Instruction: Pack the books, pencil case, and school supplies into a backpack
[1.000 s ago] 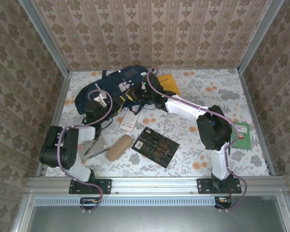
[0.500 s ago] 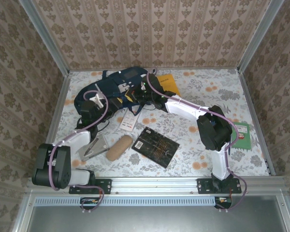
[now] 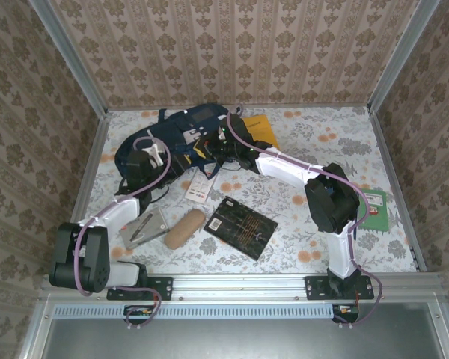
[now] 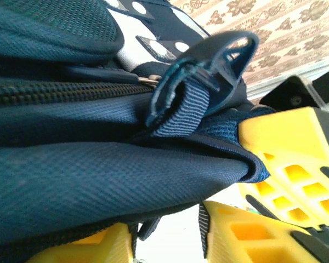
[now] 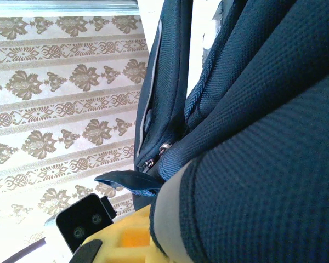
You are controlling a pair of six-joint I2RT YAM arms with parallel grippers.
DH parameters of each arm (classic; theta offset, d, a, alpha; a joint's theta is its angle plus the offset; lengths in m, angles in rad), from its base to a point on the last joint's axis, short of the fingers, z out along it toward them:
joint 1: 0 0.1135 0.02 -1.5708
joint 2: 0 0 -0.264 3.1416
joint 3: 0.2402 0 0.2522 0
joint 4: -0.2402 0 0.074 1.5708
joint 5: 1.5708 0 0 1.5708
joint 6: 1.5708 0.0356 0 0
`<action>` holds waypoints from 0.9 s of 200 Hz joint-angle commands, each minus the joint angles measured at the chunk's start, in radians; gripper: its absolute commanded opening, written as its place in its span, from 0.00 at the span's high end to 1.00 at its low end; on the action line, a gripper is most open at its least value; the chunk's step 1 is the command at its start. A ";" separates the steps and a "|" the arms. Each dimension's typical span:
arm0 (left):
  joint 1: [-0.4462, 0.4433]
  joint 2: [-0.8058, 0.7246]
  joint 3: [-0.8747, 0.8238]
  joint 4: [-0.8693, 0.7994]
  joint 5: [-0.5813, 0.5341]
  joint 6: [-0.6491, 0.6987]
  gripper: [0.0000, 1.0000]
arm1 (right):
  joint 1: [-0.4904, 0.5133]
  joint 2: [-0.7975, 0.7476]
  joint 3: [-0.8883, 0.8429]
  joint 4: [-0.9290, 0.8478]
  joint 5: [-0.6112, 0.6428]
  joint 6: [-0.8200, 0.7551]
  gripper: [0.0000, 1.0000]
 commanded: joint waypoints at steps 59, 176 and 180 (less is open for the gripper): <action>-0.035 0.011 0.072 -0.103 -0.032 0.110 0.78 | 0.015 -0.050 0.009 0.042 -0.060 -0.003 1.00; 0.055 -0.067 -0.024 -0.035 -0.040 -0.015 1.00 | -0.013 -0.111 -0.106 0.102 -0.019 -0.007 1.00; 0.065 -0.072 -0.033 -0.028 -0.035 -0.023 1.00 | -0.017 -0.115 -0.112 0.103 -0.017 -0.008 1.00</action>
